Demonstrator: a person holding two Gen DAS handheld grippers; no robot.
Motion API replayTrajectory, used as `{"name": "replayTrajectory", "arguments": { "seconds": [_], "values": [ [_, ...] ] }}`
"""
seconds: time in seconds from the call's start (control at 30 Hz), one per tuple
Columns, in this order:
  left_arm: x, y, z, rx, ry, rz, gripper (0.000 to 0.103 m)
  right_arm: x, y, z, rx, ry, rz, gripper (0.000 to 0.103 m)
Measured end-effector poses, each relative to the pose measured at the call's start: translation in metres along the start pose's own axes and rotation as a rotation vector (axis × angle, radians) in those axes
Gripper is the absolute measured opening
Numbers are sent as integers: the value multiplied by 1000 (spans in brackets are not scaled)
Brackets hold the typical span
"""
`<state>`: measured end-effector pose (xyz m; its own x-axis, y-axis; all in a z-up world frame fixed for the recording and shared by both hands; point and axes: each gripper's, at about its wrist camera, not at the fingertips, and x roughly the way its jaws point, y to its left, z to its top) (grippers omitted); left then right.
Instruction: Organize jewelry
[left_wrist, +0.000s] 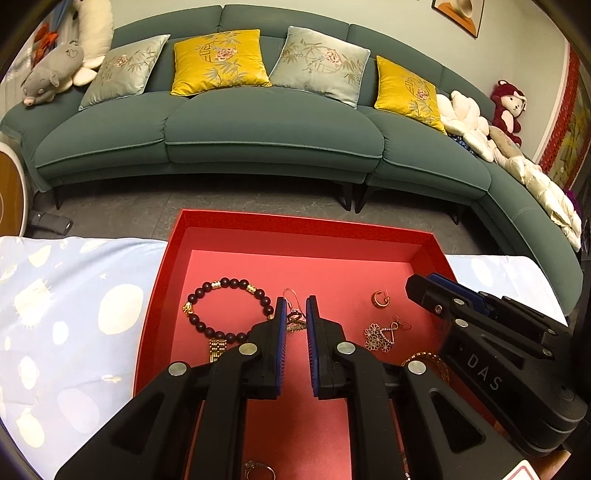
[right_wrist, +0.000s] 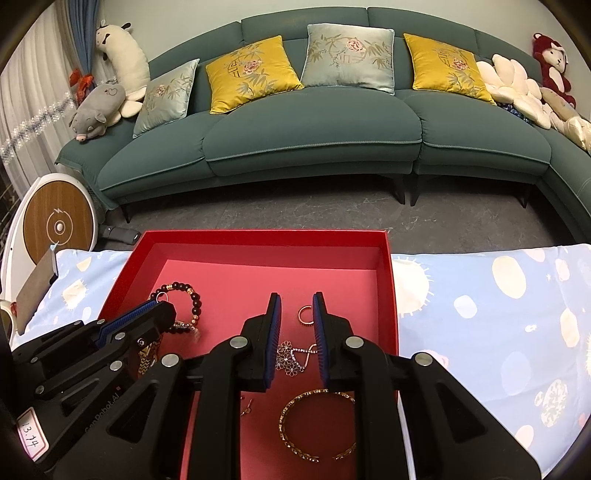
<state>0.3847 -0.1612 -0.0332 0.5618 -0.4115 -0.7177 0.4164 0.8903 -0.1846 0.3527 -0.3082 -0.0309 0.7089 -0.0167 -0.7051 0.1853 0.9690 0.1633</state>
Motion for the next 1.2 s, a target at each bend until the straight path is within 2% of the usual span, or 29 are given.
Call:
{"name": "replayTrajectory", "arguments": {
  "seconds": [0.07, 0.17, 0.27, 0.4, 0.63, 0.73, 0.77, 0.9, 1.03, 1.13, 1.2],
  "values": [
    [-1, 3, 0, -19, -5, -7, 20, -1, -3, 0, 12, -3, 2, 19],
    [-4, 6, -1, -35, -19, -13, 21, -3, -5, -1, 18, -12, 3, 27],
    [-8, 4, -2, -27, -30, 21, 21, -8, -8, -3, 27, -24, 7, 28],
    [-17, 1, -1, -25, -5, 46, 21, -21, -8, -6, 39, -15, 3, 32],
    [-68, -5, 1, 14, 4, 142, 21, -66, 19, 0, -24, -8, -34, 34],
    [-99, -1, -4, 7, 14, 153, 22, -97, 36, -4, -48, -19, -42, 44],
    [-108, 1, -8, 5, 12, 167, 26, -107, 39, -6, -47, -27, -44, 47],
    [-149, 14, -38, -22, 5, 205, 36, -149, 43, -26, -9, -46, -24, 57],
    [-175, 30, -69, -101, -5, 194, 37, -179, 39, -60, 29, -67, -41, 64],
    [-183, 27, -82, -91, -27, 238, 37, -190, 36, -86, 52, -73, -68, 68],
    [-185, 20, -84, -66, -42, 247, 41, -191, 36, -95, 47, -52, -72, 69]
  ]
}}
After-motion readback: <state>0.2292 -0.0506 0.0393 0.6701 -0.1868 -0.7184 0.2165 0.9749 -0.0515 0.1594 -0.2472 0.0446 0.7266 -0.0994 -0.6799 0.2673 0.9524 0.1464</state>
